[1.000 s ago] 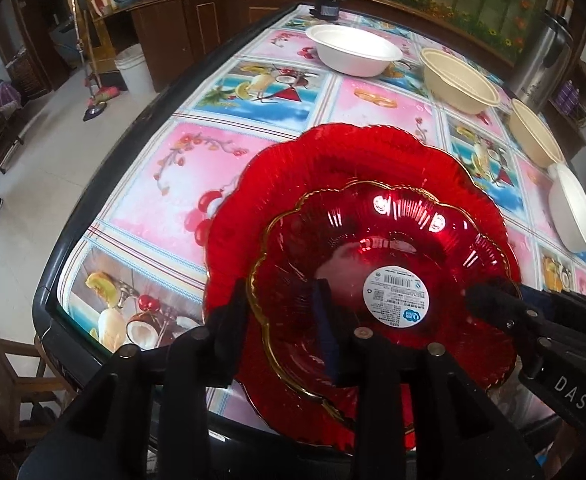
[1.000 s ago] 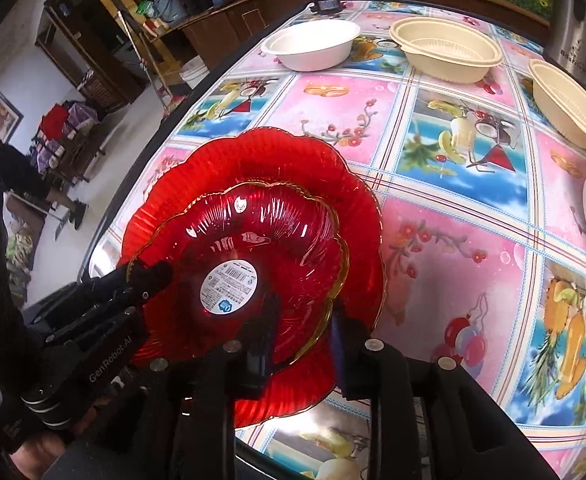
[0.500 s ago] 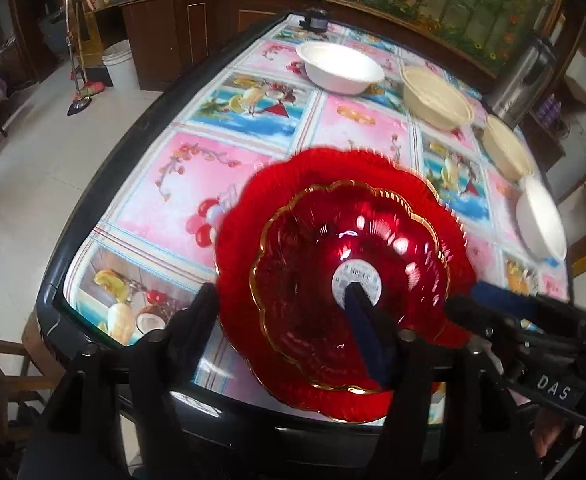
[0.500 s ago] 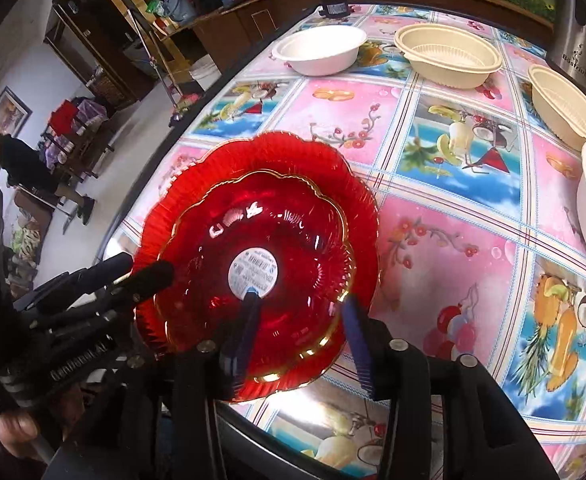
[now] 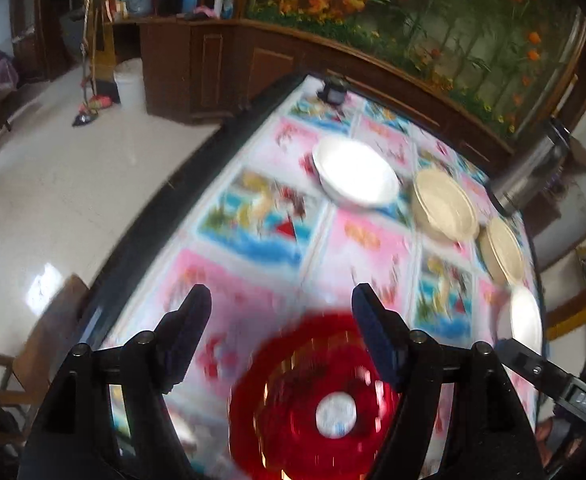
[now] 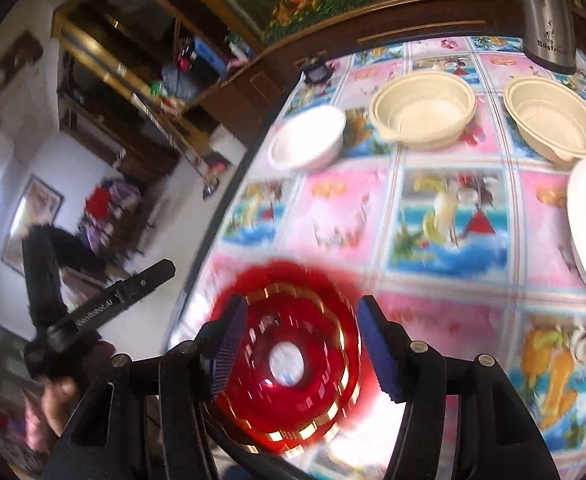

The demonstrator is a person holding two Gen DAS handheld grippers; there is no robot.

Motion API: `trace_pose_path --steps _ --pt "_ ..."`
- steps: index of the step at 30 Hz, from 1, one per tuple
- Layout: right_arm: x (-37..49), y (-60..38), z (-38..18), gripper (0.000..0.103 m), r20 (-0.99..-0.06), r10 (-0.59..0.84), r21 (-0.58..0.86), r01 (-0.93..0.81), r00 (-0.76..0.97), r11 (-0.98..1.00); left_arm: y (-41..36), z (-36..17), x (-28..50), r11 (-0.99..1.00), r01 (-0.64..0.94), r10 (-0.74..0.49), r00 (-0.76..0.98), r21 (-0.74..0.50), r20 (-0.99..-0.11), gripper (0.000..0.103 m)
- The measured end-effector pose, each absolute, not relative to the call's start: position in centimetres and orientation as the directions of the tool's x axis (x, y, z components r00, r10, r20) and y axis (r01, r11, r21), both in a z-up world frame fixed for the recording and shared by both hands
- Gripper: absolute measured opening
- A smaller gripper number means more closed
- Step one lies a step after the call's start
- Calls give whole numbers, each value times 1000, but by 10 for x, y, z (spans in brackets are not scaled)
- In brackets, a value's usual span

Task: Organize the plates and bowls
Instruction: 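Grasp the white plate rim with the left tool while the right tool holds the red stack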

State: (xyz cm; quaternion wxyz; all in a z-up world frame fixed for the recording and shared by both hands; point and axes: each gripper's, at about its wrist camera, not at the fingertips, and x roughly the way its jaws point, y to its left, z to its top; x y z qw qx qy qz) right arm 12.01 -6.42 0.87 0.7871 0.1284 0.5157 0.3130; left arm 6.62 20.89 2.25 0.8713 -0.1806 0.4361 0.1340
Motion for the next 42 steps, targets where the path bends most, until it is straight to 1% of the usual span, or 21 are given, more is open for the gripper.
trace_pose_path --steps 3,7,12,14,16,21,22,33,34,35,36,38,39,42 --pt "149 -57 10 60 -713 647 570 -316 270 759 215 24 96 901 -395 102 600 -183 -794 73" --pt "191 -39 5 60 -702 662 600 -283 261 748 225 12 135 894 -416 127 588 -165 -799 73" --pt "240 -15 -10 59 -706 657 619 -220 266 754 237 -11 182 884 -444 135 550 -151 -824 73" --pt "257 -7 -20 57 -709 652 621 -202 268 758 237 -16 197 887 -439 139 548 -142 -825 73" --pt "271 2 -27 57 -715 646 618 -188 266 763 236 -21 210 888 -440 148 543 -131 -826 73" --pt "303 22 -49 51 -734 630 612 -153 255 776 236 -36 238 897 -424 131 525 -125 -841 73" --pt "308 24 -53 49 -736 627 613 -141 256 778 236 -38 241 897 -423 128 521 -125 -844 73" --pt "337 46 -84 43 -769 593 589 -96 239 802 240 -69 266 893 -427 79 462 -143 -883 72" --pt "339 48 -86 40 -774 587 583 -96 237 807 240 -70 267 894 -424 74 461 -146 -884 70" --pt "339 49 -87 36 -777 585 579 -98 233 809 240 -72 268 895 -423 76 456 -141 -887 66" --pt "340 51 -88 35 -780 581 575 -102 232 812 240 -74 268 896 -425 83 448 -131 -890 63" --pt "341 53 -90 31 -792 560 554 -101 244 827 242 -78 270 897 -423 75 433 -129 -898 51" --pt "342 52 -91 29 -793 559 554 -98 242 827 242 -80 270 898 -421 72 430 -129 -900 48" --pt "341 54 -94 15 -797 559 548 -114 230 828 238 -80 270 907 -399 62 440 -133 -896 37"
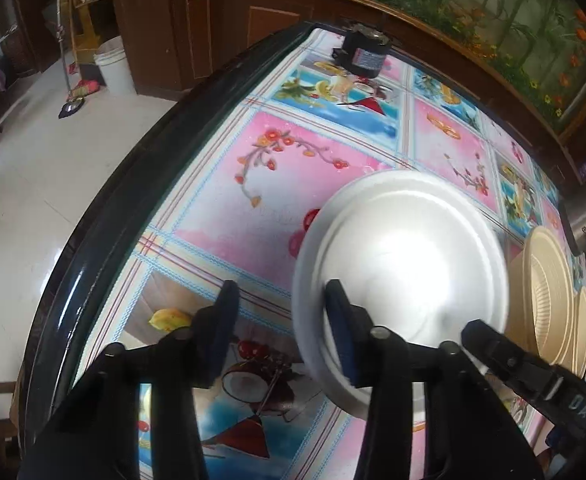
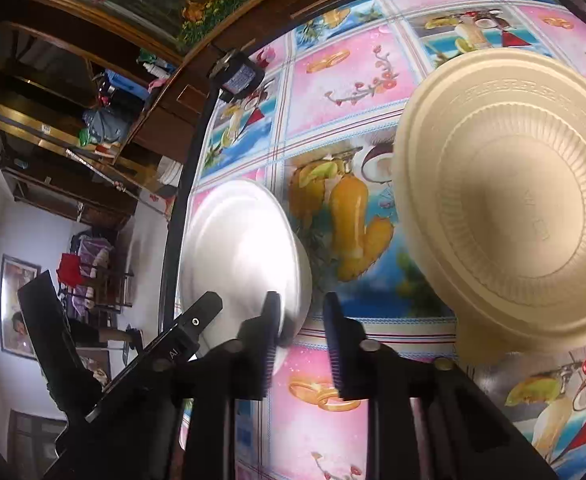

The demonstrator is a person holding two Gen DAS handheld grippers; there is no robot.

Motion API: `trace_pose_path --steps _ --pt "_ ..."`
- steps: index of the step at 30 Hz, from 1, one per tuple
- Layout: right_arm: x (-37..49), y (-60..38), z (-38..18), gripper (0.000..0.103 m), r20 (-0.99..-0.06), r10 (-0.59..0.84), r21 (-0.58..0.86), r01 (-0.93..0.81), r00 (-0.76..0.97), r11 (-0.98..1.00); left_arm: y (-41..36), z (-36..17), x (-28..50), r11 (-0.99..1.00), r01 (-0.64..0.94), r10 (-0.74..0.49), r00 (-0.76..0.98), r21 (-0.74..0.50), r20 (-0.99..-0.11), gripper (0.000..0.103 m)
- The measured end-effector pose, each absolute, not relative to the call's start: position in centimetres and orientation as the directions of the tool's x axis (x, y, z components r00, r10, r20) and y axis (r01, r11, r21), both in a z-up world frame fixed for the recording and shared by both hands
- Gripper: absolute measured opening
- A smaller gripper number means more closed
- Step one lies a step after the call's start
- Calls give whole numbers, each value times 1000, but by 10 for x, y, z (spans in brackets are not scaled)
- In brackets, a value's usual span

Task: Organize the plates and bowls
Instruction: 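Grasp the white plate rim with the left tool while the right tool holds the red stack, then lift the white plate with the left tool toward the red stack in the right tool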

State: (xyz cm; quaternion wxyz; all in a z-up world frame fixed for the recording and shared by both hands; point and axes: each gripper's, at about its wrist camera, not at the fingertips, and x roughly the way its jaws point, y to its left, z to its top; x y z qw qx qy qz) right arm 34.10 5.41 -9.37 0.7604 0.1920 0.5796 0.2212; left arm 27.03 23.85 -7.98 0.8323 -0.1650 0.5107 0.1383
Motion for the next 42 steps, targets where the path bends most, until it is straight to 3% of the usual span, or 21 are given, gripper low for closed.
trace_pose_path --steps 2,5,21,42 --pt "340 57 -94 10 -797 559 543 -134 228 829 233 -78 270 917 -380 60 440 -125 -896 23" --pt "334 59 -89 8 -797 552 528 -161 246 834 227 -76 267 925 -364 72 444 -106 -893 18" --pt "298 42 -71 7 -786 569 536 -193 242 822 219 -59 230 926 -347 16 436 -152 -900 15" --pt "228 7 -38 7 -757 592 537 -251 277 805 182 -23 159 942 -318 67 501 -111 -863 14"
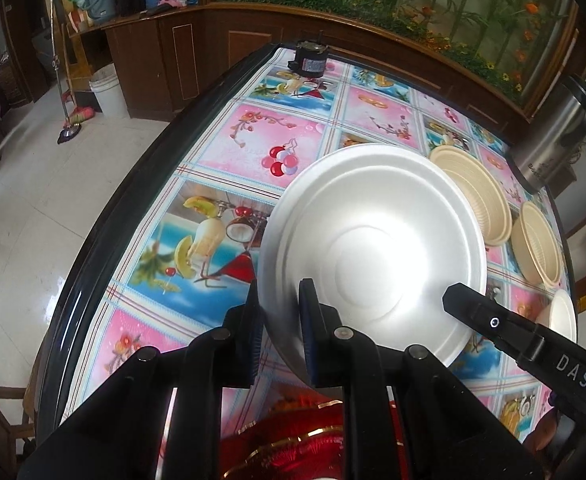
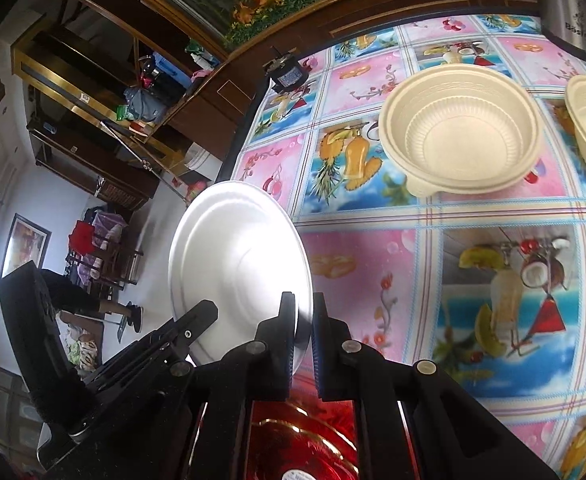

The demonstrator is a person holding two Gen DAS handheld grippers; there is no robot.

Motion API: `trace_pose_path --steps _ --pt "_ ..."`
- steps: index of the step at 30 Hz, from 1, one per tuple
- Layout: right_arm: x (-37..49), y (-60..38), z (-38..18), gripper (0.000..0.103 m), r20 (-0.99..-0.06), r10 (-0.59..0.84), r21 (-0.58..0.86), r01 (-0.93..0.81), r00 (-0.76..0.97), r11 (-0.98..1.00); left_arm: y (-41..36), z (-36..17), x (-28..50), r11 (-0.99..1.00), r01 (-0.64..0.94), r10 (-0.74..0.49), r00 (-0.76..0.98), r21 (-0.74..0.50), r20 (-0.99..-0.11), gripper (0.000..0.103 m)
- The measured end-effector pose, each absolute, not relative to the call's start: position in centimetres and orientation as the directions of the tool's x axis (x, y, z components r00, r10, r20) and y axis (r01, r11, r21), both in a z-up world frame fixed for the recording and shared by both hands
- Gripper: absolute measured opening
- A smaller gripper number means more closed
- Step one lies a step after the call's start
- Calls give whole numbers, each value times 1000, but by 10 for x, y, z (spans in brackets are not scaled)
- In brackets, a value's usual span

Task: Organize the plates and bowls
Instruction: 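Lift the white plate with the left tool toward the red stack in the right tool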

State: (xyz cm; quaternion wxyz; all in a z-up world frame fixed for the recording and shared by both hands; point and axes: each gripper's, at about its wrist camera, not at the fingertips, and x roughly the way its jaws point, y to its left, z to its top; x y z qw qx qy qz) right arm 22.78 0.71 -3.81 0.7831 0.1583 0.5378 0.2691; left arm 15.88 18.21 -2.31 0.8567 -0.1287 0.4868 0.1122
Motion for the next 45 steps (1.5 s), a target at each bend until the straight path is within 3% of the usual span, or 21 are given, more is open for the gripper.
trace_pose_path --steps 45 --pt "152 -40 -20 7 -735 596 513 -310 323 800 137 -7 75 952 -290 91 572 -97 -815 14"
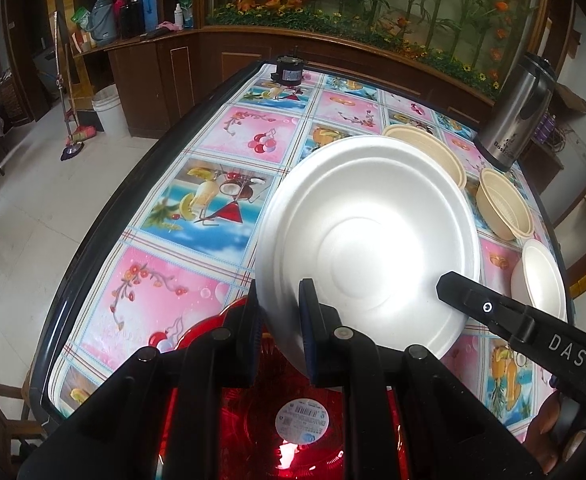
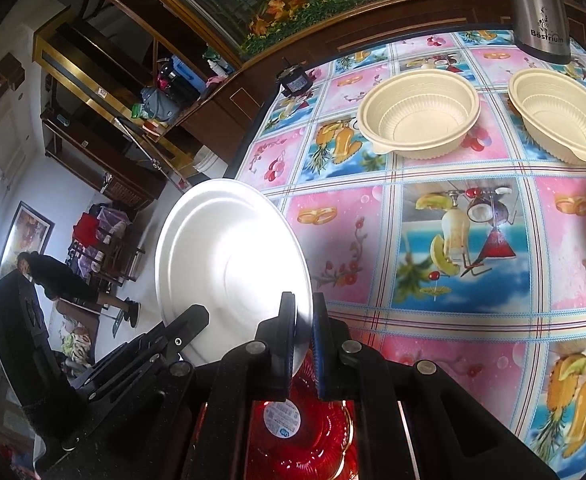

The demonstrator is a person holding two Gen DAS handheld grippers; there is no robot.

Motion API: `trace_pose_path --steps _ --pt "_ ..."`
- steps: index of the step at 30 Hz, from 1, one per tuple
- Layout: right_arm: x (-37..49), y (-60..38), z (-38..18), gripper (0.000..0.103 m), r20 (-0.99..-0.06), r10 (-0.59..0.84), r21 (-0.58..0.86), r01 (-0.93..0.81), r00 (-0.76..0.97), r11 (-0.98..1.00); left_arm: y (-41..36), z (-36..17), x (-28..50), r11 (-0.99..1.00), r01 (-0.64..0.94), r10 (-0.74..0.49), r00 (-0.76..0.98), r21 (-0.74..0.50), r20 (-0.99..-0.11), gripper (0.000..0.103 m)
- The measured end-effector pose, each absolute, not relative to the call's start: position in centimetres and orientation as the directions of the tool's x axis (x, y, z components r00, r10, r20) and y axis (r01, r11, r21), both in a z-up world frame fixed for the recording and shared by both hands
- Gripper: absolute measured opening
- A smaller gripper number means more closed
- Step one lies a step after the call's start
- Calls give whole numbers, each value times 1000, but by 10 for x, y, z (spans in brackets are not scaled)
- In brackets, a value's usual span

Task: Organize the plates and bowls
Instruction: 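Lift the white plate with the left tool toward the red stack in the right tool, then lower the white plate into the red stack with the left tool while the right tool holds it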

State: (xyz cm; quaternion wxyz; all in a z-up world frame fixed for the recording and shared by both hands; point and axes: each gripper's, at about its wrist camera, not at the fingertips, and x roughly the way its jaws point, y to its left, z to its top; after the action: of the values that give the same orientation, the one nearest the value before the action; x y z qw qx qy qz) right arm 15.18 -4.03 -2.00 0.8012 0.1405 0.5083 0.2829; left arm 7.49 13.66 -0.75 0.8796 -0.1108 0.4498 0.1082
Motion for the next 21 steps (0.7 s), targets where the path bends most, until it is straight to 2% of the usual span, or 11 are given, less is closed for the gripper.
trace_pose_path --steps 21 --pt "111 -40 -14 7 -728 614 506 -365 306 782 136 -4 27 947 -299 91 596 -115 -798 15"
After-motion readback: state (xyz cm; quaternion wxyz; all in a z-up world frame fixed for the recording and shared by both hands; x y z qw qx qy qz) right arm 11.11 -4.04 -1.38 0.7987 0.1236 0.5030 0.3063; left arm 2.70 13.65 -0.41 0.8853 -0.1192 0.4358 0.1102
